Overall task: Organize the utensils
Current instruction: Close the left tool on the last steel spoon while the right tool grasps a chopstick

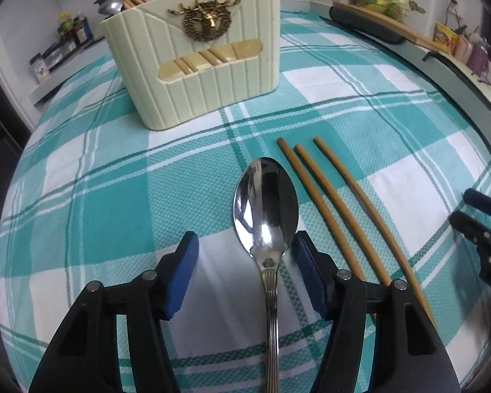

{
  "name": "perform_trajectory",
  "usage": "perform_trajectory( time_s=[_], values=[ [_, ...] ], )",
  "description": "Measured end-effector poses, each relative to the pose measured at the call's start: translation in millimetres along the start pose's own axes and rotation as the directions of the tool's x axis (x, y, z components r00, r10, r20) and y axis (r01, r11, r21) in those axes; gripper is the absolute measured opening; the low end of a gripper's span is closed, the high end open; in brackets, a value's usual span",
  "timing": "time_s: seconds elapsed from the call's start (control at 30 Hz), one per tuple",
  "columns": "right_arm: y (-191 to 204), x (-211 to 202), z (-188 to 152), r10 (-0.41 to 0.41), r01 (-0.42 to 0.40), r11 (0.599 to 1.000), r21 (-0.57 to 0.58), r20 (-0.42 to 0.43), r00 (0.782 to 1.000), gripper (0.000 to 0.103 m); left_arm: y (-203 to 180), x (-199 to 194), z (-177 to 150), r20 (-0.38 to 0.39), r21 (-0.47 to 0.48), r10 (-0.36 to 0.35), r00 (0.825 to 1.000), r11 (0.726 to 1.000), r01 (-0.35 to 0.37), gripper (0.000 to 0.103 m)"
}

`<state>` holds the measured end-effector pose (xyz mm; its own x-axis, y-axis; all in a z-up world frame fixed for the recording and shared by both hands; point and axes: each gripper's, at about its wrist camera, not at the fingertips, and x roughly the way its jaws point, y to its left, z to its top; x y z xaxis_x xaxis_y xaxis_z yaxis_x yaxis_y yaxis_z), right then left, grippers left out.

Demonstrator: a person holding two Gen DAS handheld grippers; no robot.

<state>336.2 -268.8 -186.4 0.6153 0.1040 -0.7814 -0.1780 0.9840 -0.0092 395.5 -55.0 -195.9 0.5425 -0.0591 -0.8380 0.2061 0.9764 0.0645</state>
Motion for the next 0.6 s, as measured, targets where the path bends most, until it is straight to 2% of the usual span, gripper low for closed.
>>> perform_trajectory(
  time_s=[0.13, 0.23, 0.33, 0.4, 0.47, 0.5, 0.57, 0.6],
  values=[
    [-0.2, -0.3, 0.0, 0.004, -0.004, 1.0, 0.005, 0.0, 1.0, 0.046, 20.8, -6.8, -11.9, 0.007, -0.045, -0.003, 1.0, 0.999, 0.004, 0.063],
    [1.6, -2.5, 0.5, 0.001, 0.0, 1.0, 0.021, -0.013, 1.0, 0.047, 34.6, -10.7, -20.9, 0.001, -0.054, 0.043, 0.999, 0.998, -0.043, 0.063],
    [17.6, -9.5, 11.8, 0.135, -0.134, 0.991, 0.028, -0.046, 0.99, 0.046, 48.7, -12.4, -27.1, -0.002, -0.088, 0.028, 1.0, 0.996, -0.028, 0.063],
    [34.4, -16.9, 24.3, 0.189, -0.189, 0.982, 0.013, -0.037, 0.981, 0.046, 50.7, -13.8, -28.4, -0.005, -0.088, 0.018, 1.0, 0.996, -0.018, 0.063],
    [52.0, -14.7, 36.9, 0.235, -0.236, 0.972, -0.01, -0.067, 0.97, 0.046, 47.7, -16.8, -30.2, -0.005, -0.065, 0.027, 1.0, 0.998, -0.027, 0.064],
    [59.6, -10.0, 41.3, 0.251, -0.253, 0.967, -0.016, -0.094, 0.963, 0.044, 45.6, -18.4, -31.2, -0.006, -0.053, 0.031, 1.0, 0.998, -0.031, 0.066],
    [72.7, 1.0, 46.5, 0.251, -0.259, 0.965, -0.039, -0.142, 0.958, 0.035, 43.8, -22.6, -34.7, -0.005, -0.049, 0.026, 1.0, 0.998, -0.026, 0.07],
    [78.5, 6.7, 47.6, 0.244, -0.257, 0.965, -0.06, -0.163, 0.956, 0.035, 43.3, -24.5, -36.8, -0.006, -0.056, 0.016, 1.0, 0.998, -0.016, 0.073]
  ],
)
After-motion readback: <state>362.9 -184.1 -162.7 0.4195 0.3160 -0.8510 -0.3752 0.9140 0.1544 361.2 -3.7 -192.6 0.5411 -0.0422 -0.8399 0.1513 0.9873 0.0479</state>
